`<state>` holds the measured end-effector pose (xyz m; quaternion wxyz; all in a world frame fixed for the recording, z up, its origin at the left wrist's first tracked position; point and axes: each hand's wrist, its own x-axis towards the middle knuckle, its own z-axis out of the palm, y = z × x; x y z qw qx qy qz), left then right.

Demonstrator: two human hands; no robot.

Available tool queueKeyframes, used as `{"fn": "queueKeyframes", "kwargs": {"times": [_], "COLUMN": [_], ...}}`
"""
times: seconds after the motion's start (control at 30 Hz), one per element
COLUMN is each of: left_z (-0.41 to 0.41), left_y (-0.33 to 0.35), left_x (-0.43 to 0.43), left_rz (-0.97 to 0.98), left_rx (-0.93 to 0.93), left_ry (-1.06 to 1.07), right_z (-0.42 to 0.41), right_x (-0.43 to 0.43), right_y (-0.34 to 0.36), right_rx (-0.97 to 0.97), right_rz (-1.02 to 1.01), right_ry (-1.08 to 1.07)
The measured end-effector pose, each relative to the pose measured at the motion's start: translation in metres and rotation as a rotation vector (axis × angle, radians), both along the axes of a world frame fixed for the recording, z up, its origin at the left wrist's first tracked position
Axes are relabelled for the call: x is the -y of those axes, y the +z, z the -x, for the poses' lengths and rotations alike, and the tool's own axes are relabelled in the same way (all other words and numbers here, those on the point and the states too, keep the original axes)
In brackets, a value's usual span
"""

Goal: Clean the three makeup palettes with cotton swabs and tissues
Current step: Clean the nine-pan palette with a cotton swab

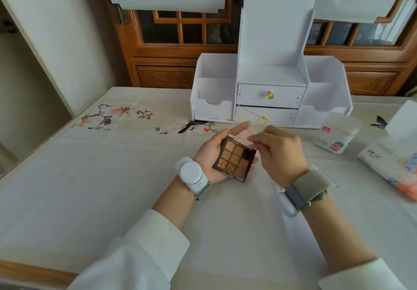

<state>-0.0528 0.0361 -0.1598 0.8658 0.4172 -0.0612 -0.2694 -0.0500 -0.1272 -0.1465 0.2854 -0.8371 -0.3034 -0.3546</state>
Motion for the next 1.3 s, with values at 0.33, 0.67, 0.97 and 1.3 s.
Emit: {"fn": "queueKeyframes", "kwargs": {"times": [0.33, 0.67, 0.97, 1.3], "left_z": [-0.001, -0.002, 0.001, -0.002], "left_y": [-0.003, -0.002, -0.003, -0.002], "left_x": [0.001, -0.001, 0.001, -0.002], "left_rz": [-0.019, -0.005, -0.034, -0.006], "left_rx": [-0.036, 0.013, 0.015, 0.015], "left_ry": [-0.026, -0.008, -0.087, -0.005], "right_z": [0.0, 0.002, -0.001, 0.003], "right_x": [0.006, 0.0, 0.013, 0.003], "right_y": [0.005, 0.003, 0.008, 0.001], "right_rx": [-0.02, -0.08, 0.007, -0.14], "right_rz": [-0.156, -0.006, -0.179, 0.018], "right_ry": [-0.155, 0.012, -0.164, -0.037]}}
